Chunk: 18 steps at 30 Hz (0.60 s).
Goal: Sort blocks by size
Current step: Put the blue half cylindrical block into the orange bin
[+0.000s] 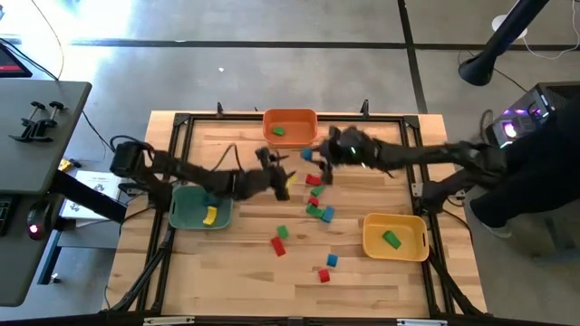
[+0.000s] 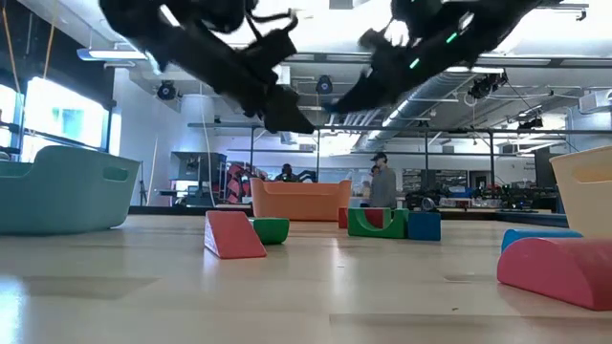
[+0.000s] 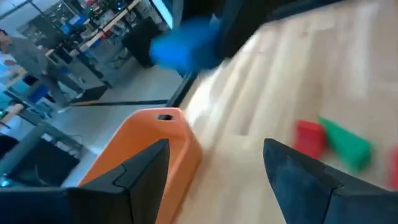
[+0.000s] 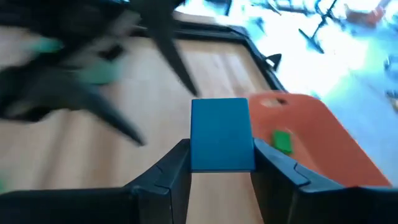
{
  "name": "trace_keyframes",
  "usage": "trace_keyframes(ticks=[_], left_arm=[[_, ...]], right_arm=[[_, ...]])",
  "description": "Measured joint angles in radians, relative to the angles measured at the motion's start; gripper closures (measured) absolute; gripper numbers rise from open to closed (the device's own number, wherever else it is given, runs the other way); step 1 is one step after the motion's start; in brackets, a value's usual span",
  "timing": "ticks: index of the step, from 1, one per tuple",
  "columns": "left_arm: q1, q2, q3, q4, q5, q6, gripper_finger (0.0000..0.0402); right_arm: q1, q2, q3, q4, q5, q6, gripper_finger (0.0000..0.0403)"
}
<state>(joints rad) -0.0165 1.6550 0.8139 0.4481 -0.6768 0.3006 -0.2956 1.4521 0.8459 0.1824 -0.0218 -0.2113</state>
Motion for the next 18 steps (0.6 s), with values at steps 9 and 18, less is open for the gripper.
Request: trace_keyframes(ticks=[9,18], left_arm=[[0.176,-0.047,0.0,0.12,0.036,0.138,0.0157],[0.185,-0.091,0.0,0.079,-0.144,0.104,0.0157]], right_arm=[[-0.228,0.395,0.489,-0.413,-0.146,-0.083,0.0271],[-0.291,0.748,0.997,-0.9,-0.144,-0.181,0.027]])
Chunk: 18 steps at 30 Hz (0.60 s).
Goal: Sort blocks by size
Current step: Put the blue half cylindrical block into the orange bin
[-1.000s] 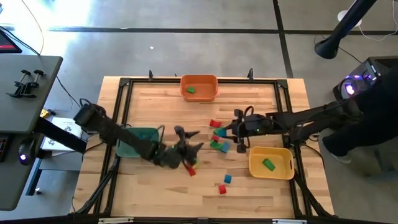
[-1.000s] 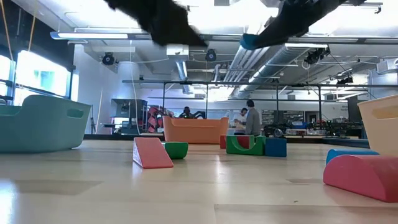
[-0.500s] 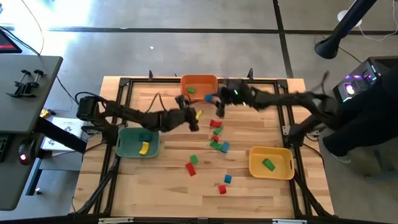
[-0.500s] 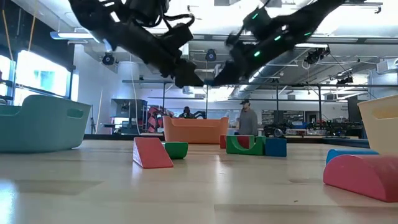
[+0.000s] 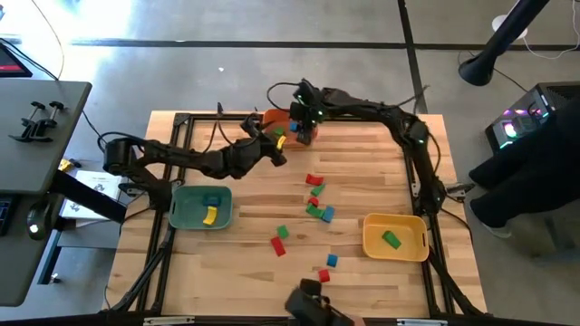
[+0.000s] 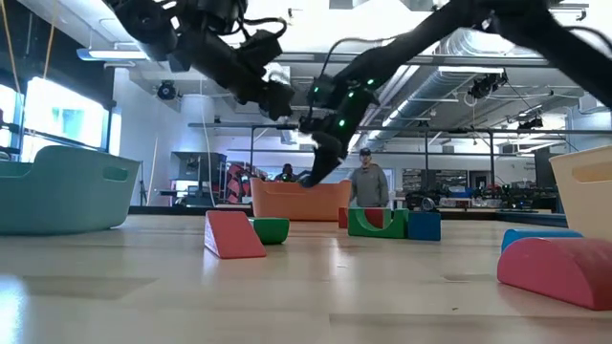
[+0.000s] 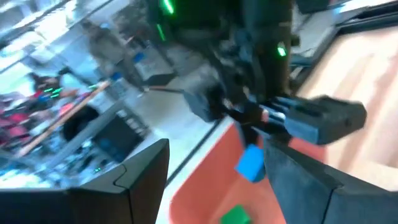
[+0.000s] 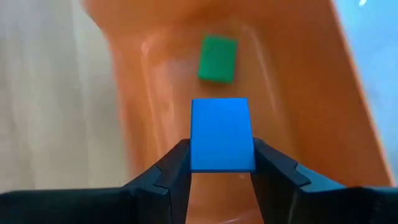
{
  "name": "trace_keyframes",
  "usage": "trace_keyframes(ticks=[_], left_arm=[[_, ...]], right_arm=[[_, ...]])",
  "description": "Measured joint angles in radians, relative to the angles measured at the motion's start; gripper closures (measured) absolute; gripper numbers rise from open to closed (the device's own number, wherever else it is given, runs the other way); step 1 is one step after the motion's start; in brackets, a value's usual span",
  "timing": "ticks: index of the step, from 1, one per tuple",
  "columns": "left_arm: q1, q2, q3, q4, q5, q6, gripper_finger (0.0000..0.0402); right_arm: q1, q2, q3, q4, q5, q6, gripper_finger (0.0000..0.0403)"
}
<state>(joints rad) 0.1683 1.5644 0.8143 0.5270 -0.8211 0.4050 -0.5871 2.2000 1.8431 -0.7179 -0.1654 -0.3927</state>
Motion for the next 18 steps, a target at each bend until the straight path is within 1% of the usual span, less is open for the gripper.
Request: trace_keyframes(ticks=[2,4,9,13,18], left_arm=[[-0.01,-0.009,0.0,-0.004,-0.036,-0.002,0.0157],[-0.02,-0.011,0.0,-0.021,-0.048,-0.007,0.0157],[-0.043,-0.011,0.0,-0.069,-0.081,-0.009,0.0157],[-0.071,-0.016,0.0,-0.088,-0.147,-0.009,0.0157],[-0.111,-0.05,0.0,-0.127,-0.176,-0.011,0.0157]], right_arm=[[-0.004,0.055,0.072,-0.079,0.002,-0.014,0.027],[-0.007,0.1,0.127,-0.131,0.001,-0.021,0.027],[-0.009,0.163,0.181,-0.211,0.001,-0.028,0.0262],[-0.009,0.17,0.181,-0.233,0.001,-0.039,0.0237],[-0.011,0.17,0.182,-0.213,-0.002,-0.044,0.0194]])
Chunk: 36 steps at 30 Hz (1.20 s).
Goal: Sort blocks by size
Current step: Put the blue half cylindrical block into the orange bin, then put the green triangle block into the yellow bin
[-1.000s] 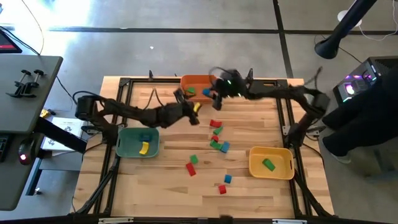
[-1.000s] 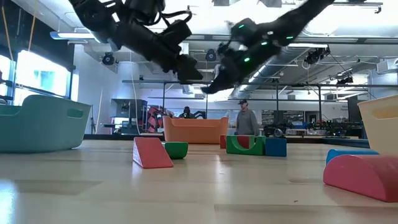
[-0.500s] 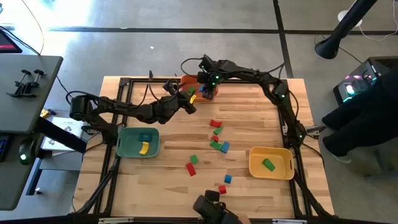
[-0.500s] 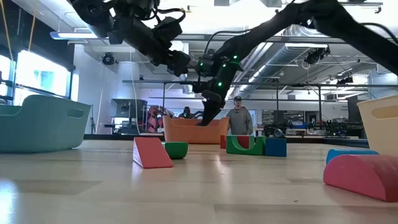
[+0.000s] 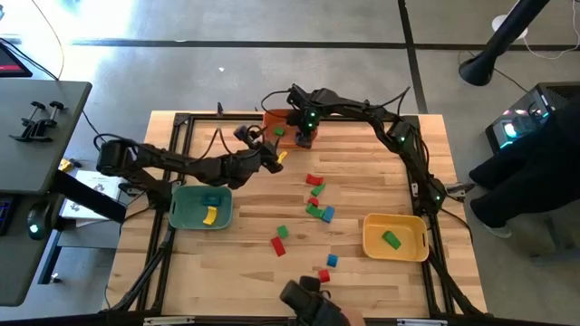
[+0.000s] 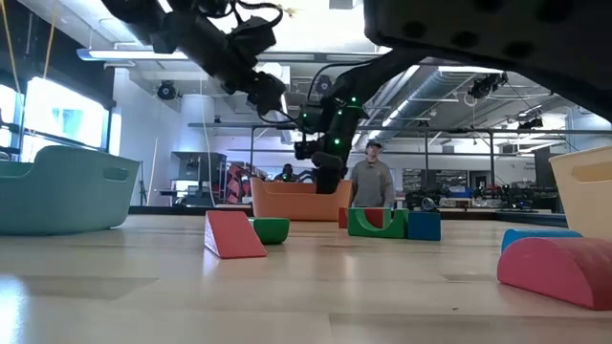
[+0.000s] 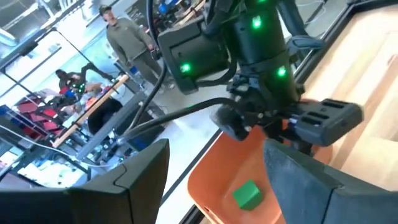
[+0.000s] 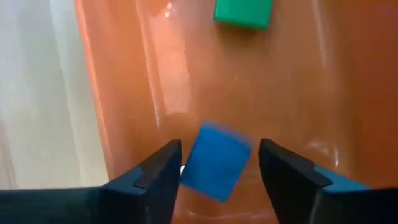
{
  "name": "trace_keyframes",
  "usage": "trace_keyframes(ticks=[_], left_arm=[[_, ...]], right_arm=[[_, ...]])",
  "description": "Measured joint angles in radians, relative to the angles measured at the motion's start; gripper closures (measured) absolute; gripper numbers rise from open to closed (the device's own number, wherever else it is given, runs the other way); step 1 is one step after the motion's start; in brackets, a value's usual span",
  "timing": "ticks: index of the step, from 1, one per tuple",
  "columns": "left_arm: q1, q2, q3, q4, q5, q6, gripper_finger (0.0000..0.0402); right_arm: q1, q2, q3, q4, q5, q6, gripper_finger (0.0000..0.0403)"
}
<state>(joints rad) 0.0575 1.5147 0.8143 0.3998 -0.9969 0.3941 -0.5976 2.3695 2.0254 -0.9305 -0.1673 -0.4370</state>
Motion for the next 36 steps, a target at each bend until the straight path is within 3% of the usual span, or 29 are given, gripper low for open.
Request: trace_keyframes(ticks=[7,13,17,22,27,32,36], left_arm=[[-0.094,-0.059,0.0,-0.085,-0.093,-0.047,0.0157],[-0.259,-0.146,0.0,-0.246,-0.181,-0.231,0.0157],[-0.378,-0.183,0.0,-0.379,-0.195,-0.43,0.0157],[-0.492,-0.164,0.0,-0.492,-0.183,-0.659,0.0157],[-0.557,-0.102,0.0,-0.508,-0.156,-0.759,0.0157],[-0.564,-0.057,0.0,-0.475,0.054,-0.781,0.0157],[-0.554,-0.013,0.0,-0.412,0.221,-0.868,0.0158]], right_arm=[[-0.02,-0.034,0.056,-0.012,-0.011,0.102,0.0169],[0.005,-0.244,-0.035,0.001,-0.021,0.114,0.0177],[0.066,-0.449,-0.253,0.113,-0.022,0.084,0.0186],[0.167,-0.729,-0.655,0.37,-0.025,0.055,0.0194],[0.294,-0.956,-1.015,0.593,-0.025,0.105,0.0194],[0.447,-1.099,-1.273,0.765,-0.023,0.285,0.0194],[0.565,-1.156,-1.407,0.929,0.045,0.401,0.0194]])
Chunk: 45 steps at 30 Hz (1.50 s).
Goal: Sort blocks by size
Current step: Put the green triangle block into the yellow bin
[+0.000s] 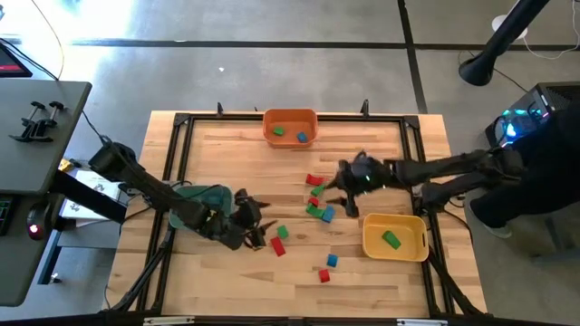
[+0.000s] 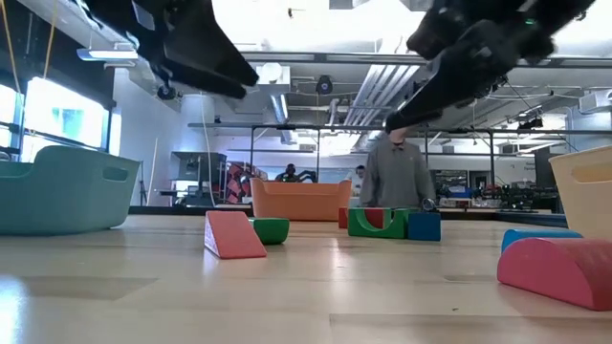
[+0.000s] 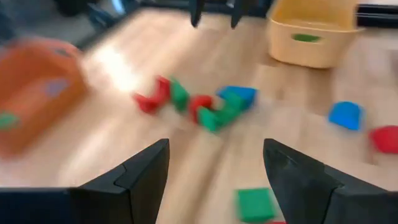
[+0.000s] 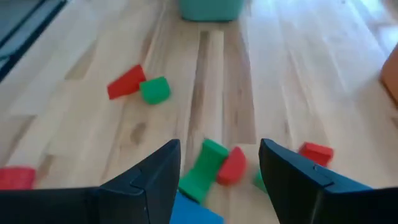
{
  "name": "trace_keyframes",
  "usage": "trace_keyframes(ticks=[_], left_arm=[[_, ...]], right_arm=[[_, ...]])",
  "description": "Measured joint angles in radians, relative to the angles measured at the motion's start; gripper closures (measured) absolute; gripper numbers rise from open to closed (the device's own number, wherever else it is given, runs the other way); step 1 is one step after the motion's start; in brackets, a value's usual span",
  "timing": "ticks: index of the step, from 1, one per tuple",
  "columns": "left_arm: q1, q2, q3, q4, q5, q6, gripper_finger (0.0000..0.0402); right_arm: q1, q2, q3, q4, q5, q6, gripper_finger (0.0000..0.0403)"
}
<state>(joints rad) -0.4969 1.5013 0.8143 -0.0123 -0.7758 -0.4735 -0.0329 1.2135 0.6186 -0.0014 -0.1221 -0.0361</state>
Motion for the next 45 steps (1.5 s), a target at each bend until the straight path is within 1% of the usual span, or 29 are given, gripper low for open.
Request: trace_keyframes(ticks=[3,7,10,13,15,18,20,25,30,36,42,45], left_arm=[[0.0,0.062,0.0,0.051,0.076,-0.013,0.0163],[0.0,0.158,0.0,0.131,0.157,0.014,0.017],[0.011,0.21,0.001,0.194,0.211,0.007,0.0172],[0.029,0.225,0.001,0.201,0.249,-0.018,0.0172],[0.037,0.222,0.001,0.191,0.251,-0.01,0.0172],[0.04,0.221,0.001,0.194,0.242,0.099,0.0172],[0.04,0.221,0.001,0.191,0.243,0.145,0.0172],[0.053,0.221,0.001,0.164,0.267,0.153,0.0172],[0.049,0.221,0.001,0.166,0.26,0.161,0.0172],[0.065,0.221,0.001,0.174,0.242,0.243,0.0172],[0.082,0.221,0.001,0.174,0.242,0.249,0.0172],[0.09,0.221,0.001,0.174,0.242,0.249,0.0172]], right_arm=[[0.064,-0.009,-0.05,0.102,0.07,0.036,0.0194],[0.107,-0.009,-0.067,0.148,0.132,0.037,0.0194],[0.115,-0.009,-0.06,0.151,0.146,0.037,0.0194],[0.114,-0.009,-0.056,0.156,0.146,0.046,0.0194],[0.114,-0.009,-0.056,0.156,0.146,0.063,0.0194],[0.114,-0.009,-0.059,0.154,0.147,0.08,0.0194],[0.115,-0.008,-0.059,0.145,0.145,0.093,0.0194],[0.154,-0.024,-0.055,0.104,0.14,0.11,0.0194],[0.192,-0.067,-0.042,0.091,0.138,0.111,0.0194],[0.193,-0.081,-0.042,0.08,0.146,0.164,0.0194],[0.193,-0.081,-0.042,0.031,0.151,0.213,0.0194],[0.193,-0.081,-0.042,0.02,0.196,0.212,0.0194]])
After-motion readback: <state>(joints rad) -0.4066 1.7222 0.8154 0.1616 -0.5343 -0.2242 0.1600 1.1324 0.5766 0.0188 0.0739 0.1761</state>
